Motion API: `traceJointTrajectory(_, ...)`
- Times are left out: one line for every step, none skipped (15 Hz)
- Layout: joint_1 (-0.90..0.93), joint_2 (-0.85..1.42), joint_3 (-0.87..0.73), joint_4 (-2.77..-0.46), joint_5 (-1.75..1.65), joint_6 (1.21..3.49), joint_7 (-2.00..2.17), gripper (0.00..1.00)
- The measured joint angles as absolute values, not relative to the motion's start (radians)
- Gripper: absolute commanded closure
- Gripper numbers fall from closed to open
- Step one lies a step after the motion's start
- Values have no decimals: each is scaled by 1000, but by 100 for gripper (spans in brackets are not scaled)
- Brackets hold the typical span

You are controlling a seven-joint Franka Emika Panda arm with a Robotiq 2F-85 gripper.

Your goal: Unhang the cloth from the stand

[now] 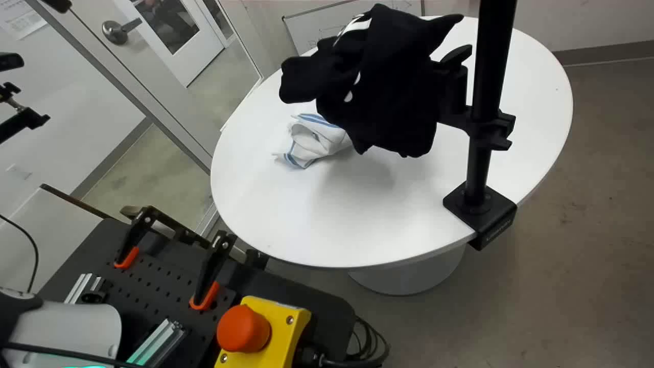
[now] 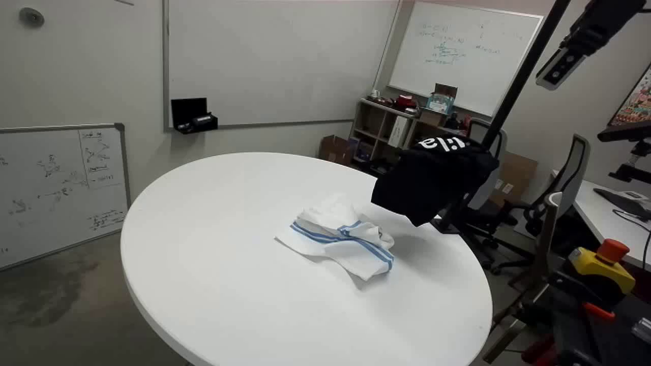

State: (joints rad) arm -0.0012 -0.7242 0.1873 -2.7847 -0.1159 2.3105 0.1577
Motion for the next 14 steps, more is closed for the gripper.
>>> traceJointTrajectory(-1, -723, 187, -2787, -116, 2310, 158, 0)
traceJointTrajectory(-1, -722, 187, -2789, -116, 2310, 158, 0)
traceJointTrajectory(-1, -720, 187, -2789, -116, 2310, 158, 0)
traceJointTrajectory(-1, -719, 187, -2789, -116, 2310, 158, 0)
traceJointTrajectory(-1, -719, 187, -2789, -116, 2310, 158, 0)
traceJointTrajectory(-1, -719, 187, -2789, -116, 2310, 158, 0)
traceJointTrajectory(-1, -719, 187, -2789, -116, 2310, 158, 0)
traceJointTrajectory(-1, -719, 187, -2788, -116, 2310, 158, 0)
traceJointTrajectory(-1, -719, 186, -2786, -116, 2310, 158, 0)
traceJointTrajectory(-3, -717, 183, -2782, -116, 2311, 163, 0)
traceJointTrajectory(-10, -713, 177, -2775, -116, 2312, 175, 0)
traceJointTrajectory(-23, -704, 168, -2765, -116, 2313, 186, 0)
traceJointTrajectory(-41, -691, 157, -2754, -116, 2317, 197, 0)
traceJointTrajectory(-64, -675, 142, -2743, -116, 2326, 206, 0)
